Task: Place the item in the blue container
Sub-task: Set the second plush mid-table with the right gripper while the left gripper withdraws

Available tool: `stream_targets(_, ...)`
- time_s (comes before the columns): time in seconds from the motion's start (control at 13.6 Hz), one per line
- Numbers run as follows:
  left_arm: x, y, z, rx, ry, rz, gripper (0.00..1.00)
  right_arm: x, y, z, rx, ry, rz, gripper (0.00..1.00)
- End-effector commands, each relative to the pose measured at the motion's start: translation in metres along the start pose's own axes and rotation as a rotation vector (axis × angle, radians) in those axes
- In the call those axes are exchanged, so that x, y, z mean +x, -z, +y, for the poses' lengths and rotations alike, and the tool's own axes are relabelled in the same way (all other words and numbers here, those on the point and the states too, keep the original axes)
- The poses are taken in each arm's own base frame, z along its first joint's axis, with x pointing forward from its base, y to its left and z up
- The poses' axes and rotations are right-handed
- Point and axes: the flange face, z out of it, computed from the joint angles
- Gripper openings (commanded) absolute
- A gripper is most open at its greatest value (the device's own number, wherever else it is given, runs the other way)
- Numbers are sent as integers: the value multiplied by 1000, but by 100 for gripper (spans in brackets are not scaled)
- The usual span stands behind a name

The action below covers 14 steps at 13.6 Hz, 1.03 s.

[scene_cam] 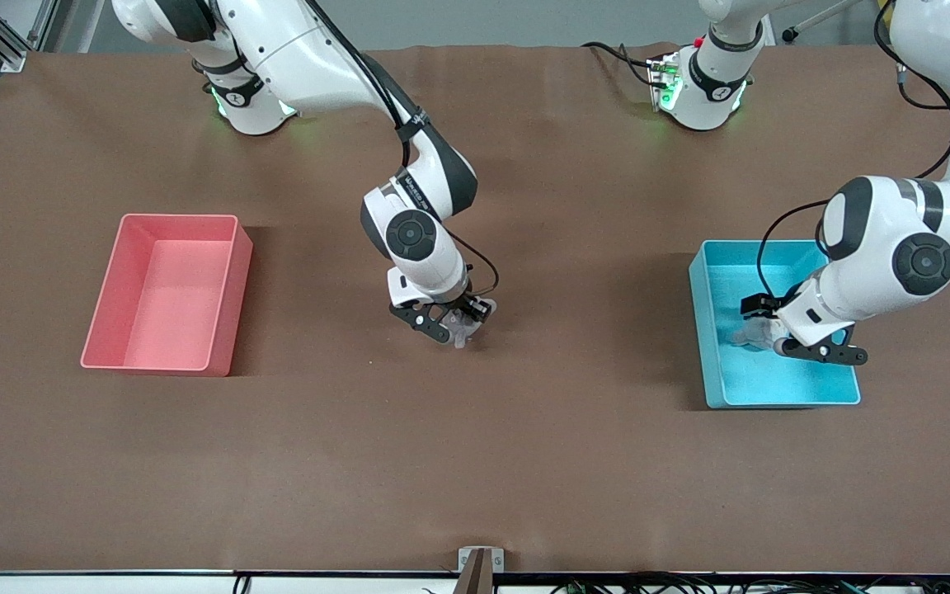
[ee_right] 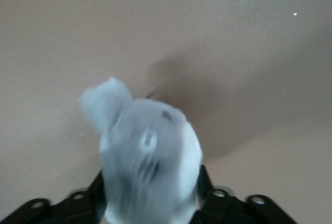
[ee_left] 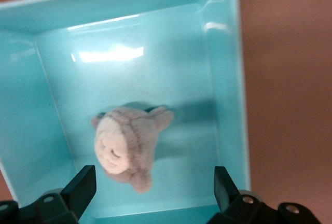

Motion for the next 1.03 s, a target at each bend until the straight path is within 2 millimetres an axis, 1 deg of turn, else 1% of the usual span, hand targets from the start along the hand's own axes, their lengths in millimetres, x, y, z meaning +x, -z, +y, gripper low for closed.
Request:
stream_targets(0.0, -1, 21, 34, 7, -1, 19, 100, 10, 27, -15, 50, -16, 0, 100)
stream_targets(0.15, 4, 32, 69, -7, 64, 41, 100, 23, 43, -16, 55, -28, -5, 100)
stream_targets(0.22, 6, 37, 85, -15, 93, 51, 100, 33, 57, -17, 51, -33, -10, 100)
stream_targets(0.29, 9, 43, 106, -30, 126, 63, 100, 48, 67, -12, 23, -33, -20, 100)
stream_targets(0.37, 9, 49, 127, -38, 150, 72, 100, 61, 82, -5, -1, 40, -36, 100)
stream_targets(0.44, 11, 53, 148, -50, 176, 79, 100, 73, 102, 4, -19, 120, -52, 100)
stream_targets(0.52, 14, 53, 166, -62, 192, 80, 100, 94, 121, 24, -54, 193, -87, 100)
stream_targets(0.59, 14, 55, 190, -71, 208, 82, 100, 117, 140, 43, -81, 248, -119, 100)
stream_targets(0.66, 16, 58, 210, -86, 232, 87, 100, 143, 163, 67, -88, 329, -144, 100)
stream_targets(0.74, 20, 56, 237, -109, 243, 85, 100, 168, 183, 92, -111, 392, -156, 100)
stream_targets(0.88, 28, 57, 285, -159, 259, 89, 100, 217, 218, 146, -203, 513, -151, 100)
stream_targets(0.96, 35, 57, 312, -195, 271, 95, 100, 236, 233, 169, -237, 536, -141, 100)
